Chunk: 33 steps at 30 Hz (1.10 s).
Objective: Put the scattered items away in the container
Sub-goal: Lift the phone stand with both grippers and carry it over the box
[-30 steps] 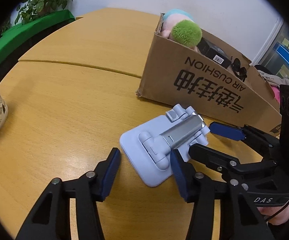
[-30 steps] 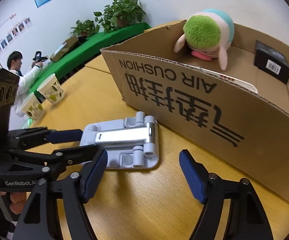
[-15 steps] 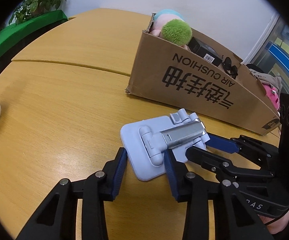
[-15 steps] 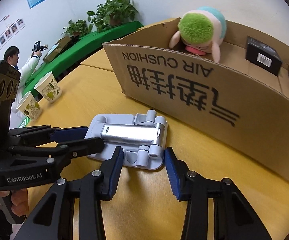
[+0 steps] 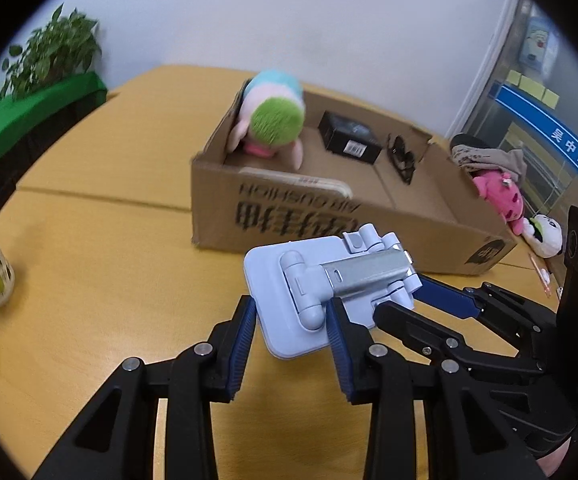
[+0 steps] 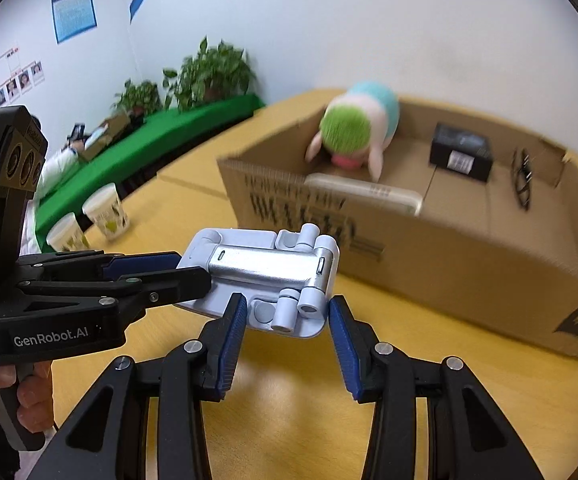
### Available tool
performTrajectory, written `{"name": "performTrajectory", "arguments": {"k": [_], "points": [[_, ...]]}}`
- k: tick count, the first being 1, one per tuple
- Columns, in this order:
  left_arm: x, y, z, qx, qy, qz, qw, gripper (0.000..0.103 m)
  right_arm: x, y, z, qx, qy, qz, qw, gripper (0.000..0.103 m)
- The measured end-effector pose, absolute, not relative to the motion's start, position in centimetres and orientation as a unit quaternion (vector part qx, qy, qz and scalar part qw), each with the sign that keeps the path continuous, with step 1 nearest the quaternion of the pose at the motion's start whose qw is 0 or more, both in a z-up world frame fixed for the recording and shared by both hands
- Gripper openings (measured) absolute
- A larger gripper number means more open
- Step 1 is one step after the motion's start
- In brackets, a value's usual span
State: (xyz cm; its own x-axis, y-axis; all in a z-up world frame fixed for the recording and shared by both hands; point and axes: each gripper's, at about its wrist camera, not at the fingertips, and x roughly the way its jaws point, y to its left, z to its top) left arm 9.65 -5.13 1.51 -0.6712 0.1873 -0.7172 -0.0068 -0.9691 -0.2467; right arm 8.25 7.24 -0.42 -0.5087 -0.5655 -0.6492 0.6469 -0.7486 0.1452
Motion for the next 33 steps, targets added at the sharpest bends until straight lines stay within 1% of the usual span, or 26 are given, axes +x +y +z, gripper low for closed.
{"name": "performTrajectory", "arguments": {"k": [7, 10, 13, 17, 25, 33], "points": [[9.2, -2.9, 6.3, -0.356, -0.081, 0.928, 0.073, 0.035, 8.5, 10.1, 4.3, 0.293, 0.034, -0.896, 0.332, 0.046], [7.9, -1.5, 8.2, -0.341, -0.069, 0.933, 0.09, 0.035, 8.2, 11.5, 6.2, 0.273, 0.028, -0.908, 0.318, 0.046], [6.3, 0.7, 10.3, -0.32, -0.04, 0.94, 0.11, 0.035, 7.4, 13.2, 8.1, 0.254, 0.013, -0.92, 0.299, 0.046], [4.0, 3.3, 11.8, -0.309, -0.019, 0.94, 0.144, 0.035, 6.4, 15.7, 9.8, 0.238, -0.002, -0.933, 0.27, 0.046], [-0.3, 7.8, 11.9, -0.312, -0.002, 0.93, 0.193, 0.035, 3.8, 19.9, 10.7, 0.234, -0.028, -0.949, 0.21, 0.046], [-4.6, 9.8, 8.4, -0.358, -0.001, 0.908, 0.216, 0.035, 0.5, 22.3, 8.1, 0.272, -0.041, -0.944, 0.182, 0.046]]}}
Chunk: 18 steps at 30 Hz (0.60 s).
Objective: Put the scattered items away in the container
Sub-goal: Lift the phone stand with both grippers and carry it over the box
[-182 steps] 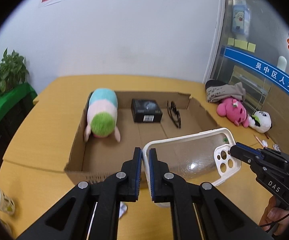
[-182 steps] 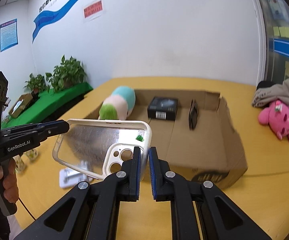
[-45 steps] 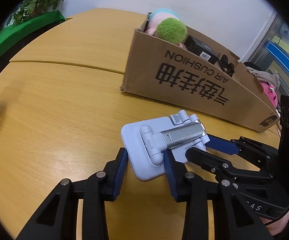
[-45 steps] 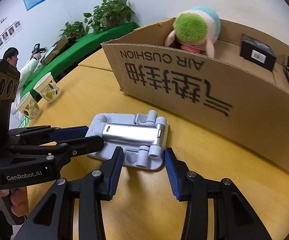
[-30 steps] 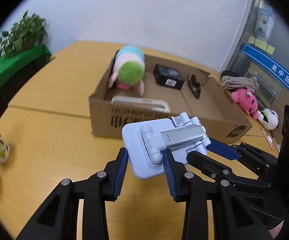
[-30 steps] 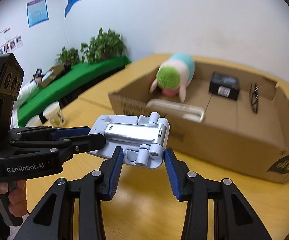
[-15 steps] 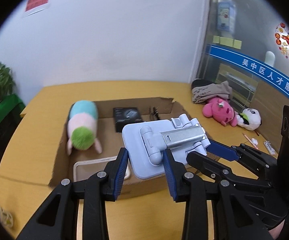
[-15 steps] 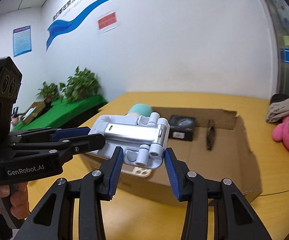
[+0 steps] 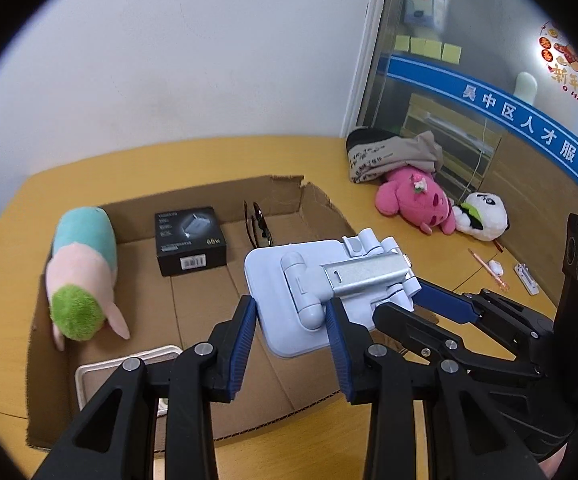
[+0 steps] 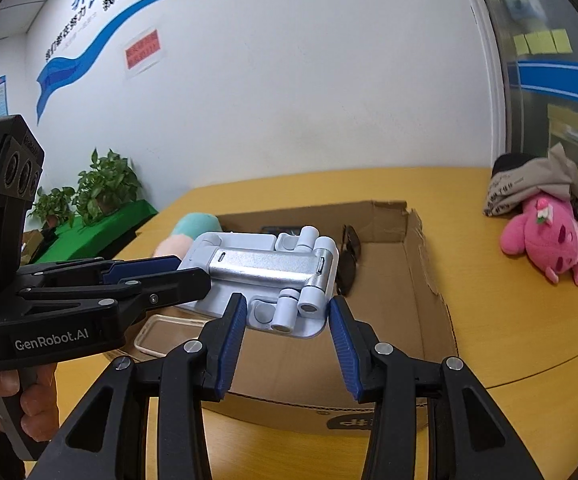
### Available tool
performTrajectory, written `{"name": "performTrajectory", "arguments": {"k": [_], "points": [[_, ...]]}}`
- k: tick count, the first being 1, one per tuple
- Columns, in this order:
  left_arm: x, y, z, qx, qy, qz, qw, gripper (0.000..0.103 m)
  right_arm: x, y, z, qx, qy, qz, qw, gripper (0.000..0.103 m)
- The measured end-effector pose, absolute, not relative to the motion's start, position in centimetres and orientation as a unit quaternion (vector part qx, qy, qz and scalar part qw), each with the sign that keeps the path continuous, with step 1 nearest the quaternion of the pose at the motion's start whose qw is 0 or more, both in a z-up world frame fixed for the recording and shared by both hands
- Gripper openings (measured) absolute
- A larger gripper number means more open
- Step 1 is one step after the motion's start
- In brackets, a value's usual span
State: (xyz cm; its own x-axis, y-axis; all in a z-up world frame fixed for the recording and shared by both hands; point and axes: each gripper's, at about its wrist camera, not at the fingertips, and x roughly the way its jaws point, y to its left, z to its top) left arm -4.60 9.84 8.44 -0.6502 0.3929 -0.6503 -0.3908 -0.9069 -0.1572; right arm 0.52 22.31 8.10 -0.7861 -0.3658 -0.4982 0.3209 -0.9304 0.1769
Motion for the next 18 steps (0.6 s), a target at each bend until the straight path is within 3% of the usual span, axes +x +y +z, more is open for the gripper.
{"name": "performTrajectory", "arguments": {"k": [18], "points": [[-12.3, 10.8, -1.1, -0.527, -0.036, 0.829, 0.181, 0.034, -7.3, 22.6, -0.6, 0.43, -0.035, -0.887, 0.167, 0.046]]}}
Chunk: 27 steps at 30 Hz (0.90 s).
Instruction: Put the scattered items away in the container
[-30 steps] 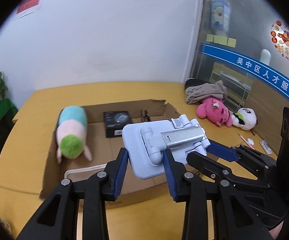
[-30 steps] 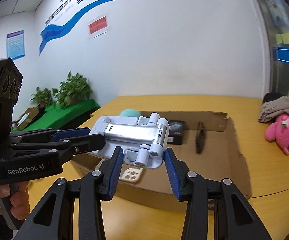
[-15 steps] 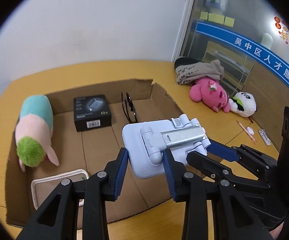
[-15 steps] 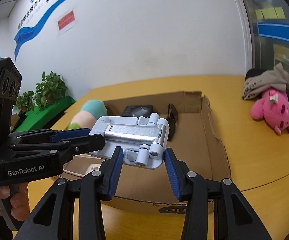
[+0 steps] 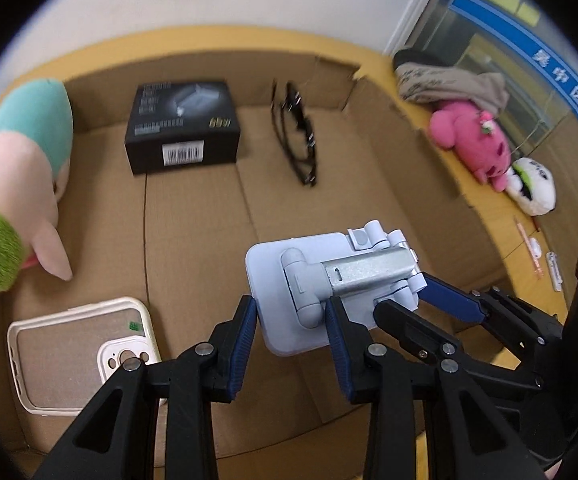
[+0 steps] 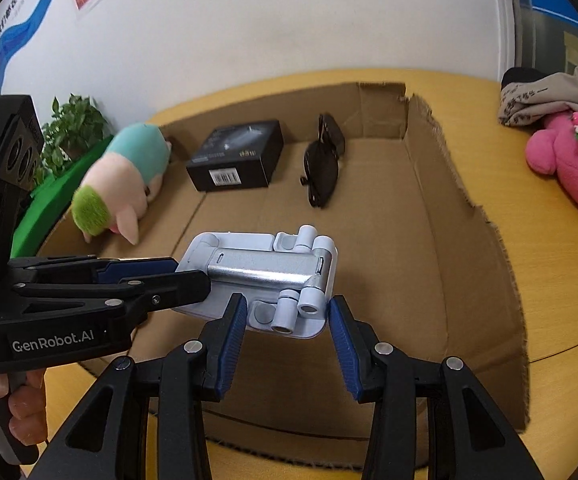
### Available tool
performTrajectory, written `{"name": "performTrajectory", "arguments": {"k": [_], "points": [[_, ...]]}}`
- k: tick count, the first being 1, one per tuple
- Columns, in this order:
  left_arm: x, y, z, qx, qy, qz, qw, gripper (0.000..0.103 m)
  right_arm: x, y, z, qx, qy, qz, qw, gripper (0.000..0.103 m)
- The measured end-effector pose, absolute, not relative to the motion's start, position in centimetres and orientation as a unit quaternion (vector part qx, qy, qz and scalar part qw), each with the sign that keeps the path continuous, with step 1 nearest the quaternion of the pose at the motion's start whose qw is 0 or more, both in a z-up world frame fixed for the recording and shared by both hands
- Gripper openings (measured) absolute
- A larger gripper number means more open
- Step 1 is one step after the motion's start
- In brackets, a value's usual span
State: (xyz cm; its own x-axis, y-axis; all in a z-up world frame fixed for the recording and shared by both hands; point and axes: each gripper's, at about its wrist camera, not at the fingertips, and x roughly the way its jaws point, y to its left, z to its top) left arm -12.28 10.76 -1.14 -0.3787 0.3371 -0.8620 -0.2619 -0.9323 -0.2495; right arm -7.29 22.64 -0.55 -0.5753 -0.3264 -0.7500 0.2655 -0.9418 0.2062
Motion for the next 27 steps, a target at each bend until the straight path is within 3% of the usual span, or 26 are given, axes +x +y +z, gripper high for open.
{"name": "performTrajectory", "arguments": {"k": [6, 11, 13, 15, 19, 23, 27], "points": [[-12.8, 10.5, -2.9, -0.554, -0.055, 0.811, 0.179, 0.032, -8.1, 21.7, -1.7, 0.449, -0.002, -0.879, 0.162, 0.047], [-12.0, 10.0, -1.7, -0.523, -0.051, 0.834, 0.168, 0.032, -7.5, 21.6, -1.1, 0.431, 0.003, -0.89, 0.145, 0.077], [-11.0, 9.5, -0.2, -0.491, -0.052, 0.853, 0.171, 0.038, -6.8, 22.2, 0.0, 0.408, -0.005, -0.903, 0.136, 0.097], [-9.3, 8.7, 1.6, -0.45, -0.048, 0.877, 0.164, 0.059, -5.2, 22.8, 1.8, 0.365, 0.002, -0.924, 0.118, 0.102], [-4.3, 6.3, 4.4, -0.346, -0.014, 0.93, 0.126, 0.078, -1.4, 23.2, 3.9, 0.298, 0.019, -0.948, 0.108, 0.103], [0.1, 2.9, 4.2, -0.282, 0.013, 0.956, 0.08, 0.081, 1.0, 22.8, 3.1, 0.276, 0.024, -0.953, 0.12, 0.103], [1.2, 0.2, 2.0, -0.289, 0.009, 0.956, 0.042, 0.081, 1.2, 22.5, 1.6, 0.286, 0.008, -0.949, 0.131, 0.103]]}}
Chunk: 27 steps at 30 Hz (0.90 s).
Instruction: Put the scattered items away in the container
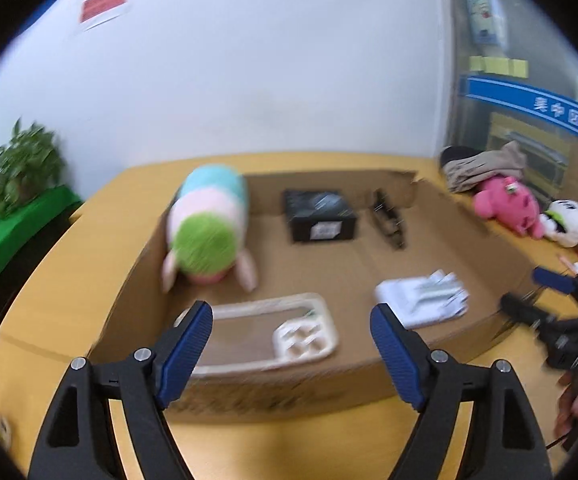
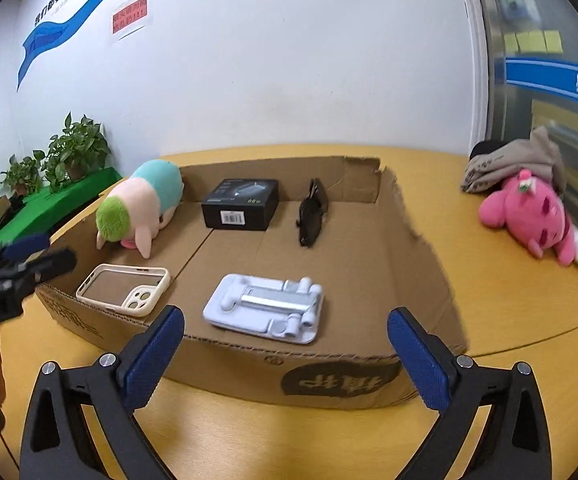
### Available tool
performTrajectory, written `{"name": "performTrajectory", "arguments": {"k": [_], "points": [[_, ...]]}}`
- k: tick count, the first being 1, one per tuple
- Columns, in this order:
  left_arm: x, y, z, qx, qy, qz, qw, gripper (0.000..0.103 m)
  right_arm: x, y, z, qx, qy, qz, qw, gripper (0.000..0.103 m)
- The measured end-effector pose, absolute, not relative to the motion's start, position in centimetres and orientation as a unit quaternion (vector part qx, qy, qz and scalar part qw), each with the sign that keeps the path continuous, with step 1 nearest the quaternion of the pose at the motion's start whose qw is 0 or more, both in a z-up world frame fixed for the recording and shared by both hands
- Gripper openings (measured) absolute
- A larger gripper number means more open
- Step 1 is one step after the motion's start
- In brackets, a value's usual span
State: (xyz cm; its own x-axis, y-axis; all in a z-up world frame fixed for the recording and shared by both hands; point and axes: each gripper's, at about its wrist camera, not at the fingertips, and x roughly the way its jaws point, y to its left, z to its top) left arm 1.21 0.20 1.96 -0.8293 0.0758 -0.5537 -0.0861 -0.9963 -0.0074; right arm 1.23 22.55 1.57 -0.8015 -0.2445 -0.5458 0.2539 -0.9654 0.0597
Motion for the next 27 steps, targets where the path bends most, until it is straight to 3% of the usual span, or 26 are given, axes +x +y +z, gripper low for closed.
{"name": "performTrajectory", "arguments": {"k": [8, 12, 27], "points": [[2.5, -0.8, -0.5, -0.208, 0.014, 0.978, 0.008, 0.085, 0.3, 21.4, 0.0, 0.251, 0.024, -0.962, 0.11, 0.103], [2.4, -0.6, -0.7, -0.21, 0.015, 0.978, 0.006, 0.089, 1.1, 21.5, -0.3, 0.223, 0.025, -0.968, 0.111, 0.103], [1.9, -0.6, -0.9, -0.213, 0.014, 0.977, 0.005, 0.09, 1.2, 21.6, -0.4, 0.213, 0.024, -0.97, 0.116, 0.103]]}}
